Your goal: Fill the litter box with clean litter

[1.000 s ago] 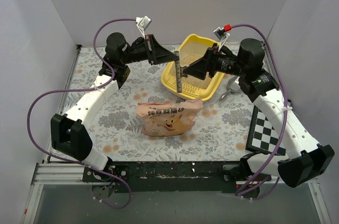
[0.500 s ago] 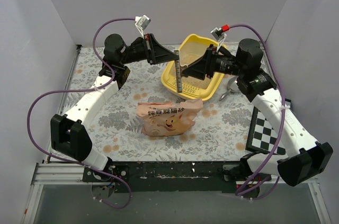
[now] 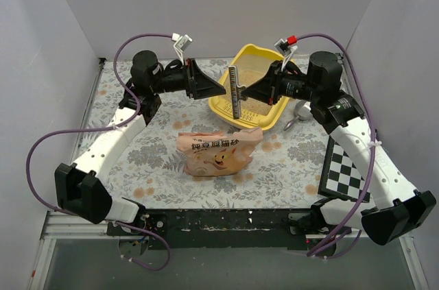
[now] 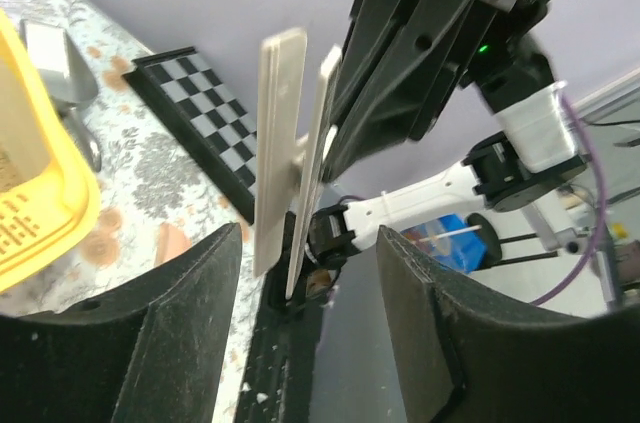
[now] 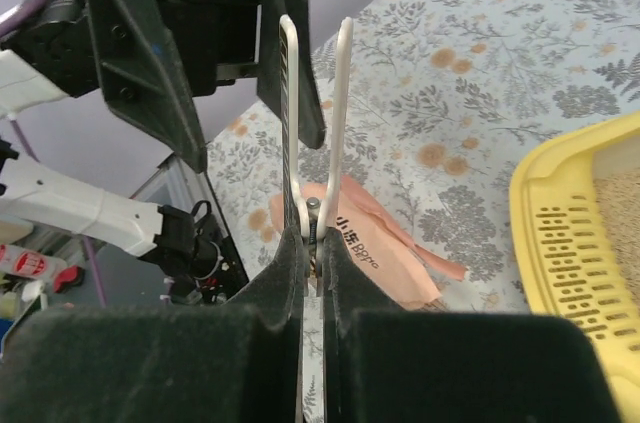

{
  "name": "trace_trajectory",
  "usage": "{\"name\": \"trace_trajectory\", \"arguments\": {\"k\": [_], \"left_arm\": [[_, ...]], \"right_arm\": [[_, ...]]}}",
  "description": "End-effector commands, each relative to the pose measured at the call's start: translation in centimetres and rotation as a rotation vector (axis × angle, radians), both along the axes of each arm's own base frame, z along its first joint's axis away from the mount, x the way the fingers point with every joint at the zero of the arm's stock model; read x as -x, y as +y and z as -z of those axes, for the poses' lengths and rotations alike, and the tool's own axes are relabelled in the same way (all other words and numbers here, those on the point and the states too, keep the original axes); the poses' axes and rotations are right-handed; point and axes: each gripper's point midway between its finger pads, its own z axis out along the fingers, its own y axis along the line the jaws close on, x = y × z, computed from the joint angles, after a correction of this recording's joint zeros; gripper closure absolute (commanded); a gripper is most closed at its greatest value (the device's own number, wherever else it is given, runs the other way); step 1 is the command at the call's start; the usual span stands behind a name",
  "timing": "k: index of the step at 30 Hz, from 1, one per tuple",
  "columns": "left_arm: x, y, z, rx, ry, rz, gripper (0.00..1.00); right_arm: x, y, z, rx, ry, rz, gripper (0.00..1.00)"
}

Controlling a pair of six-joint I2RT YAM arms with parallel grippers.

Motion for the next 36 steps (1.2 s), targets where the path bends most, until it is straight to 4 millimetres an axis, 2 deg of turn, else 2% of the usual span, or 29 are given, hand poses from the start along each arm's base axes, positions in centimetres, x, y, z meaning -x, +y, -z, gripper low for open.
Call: {"name": "trace_trajectory", "arguments": {"k": [1, 5, 7, 9, 11, 17, 22, 28, 33, 36], "left_arm": [[1.7, 2.2, 2.8, -0.15, -0.1, -0.066, 0.43], [2.7, 3.8, 5.6, -0.266, -0.133, -0.124, 0.41], [3.2, 4.5, 7.2, -0.322, -0.139, -0.13, 0.42], [3.8, 5.3, 10.0, -0.395, -0.107, -0.145, 0.47], [4.2, 6.0, 11.9, -0.445, -0.103, -0.172, 0.49], [5.6, 7.8, 16.0, -0.582, -0.186, -0.248, 0.47], [6.6, 7.4, 17.4, -0.627, -0.272, -0.229, 0.44], [6.3, 6.7, 19.5, -0.696, -0.327, -0.216, 0.41], [6.3, 6.2, 21.7, -0.725, -0.314, -0.189, 0.41], [6.2, 6.4, 22.8, -0.753, -0.305, -0.194, 0.45]], "right_arm": [[0.3, -1.7, -1.9, 0.075, -0.144, 0.044, 0.99], [0.6, -2.7, -2.1, 0.157, -0.193, 0.027, 0.99], [0.9, -2.6, -2.2, 0.19, -0.219, -0.015, 0.99], [1.3, -2.5, -1.5, 0.217, -0.215, -0.063, 0.99], [1.5, -2.4, -1.4, 0.23, -0.261, -0.101, 0.99], [2.1, -2.4, -1.2, 0.249, -0.301, -0.157, 0.99], [2.3, -2.0, 0.3, 0.254, -0.249, -0.195, 0.99], [2.1, -1.6, 2.2, 0.276, -0.189, -0.212, 0.99], [2.1, -1.3, 2.6, 0.283, -0.177, -0.227, 0.99], [2.0, -1.3, 3.0, 0.292, -0.169, -0.227, 0.99]]}}
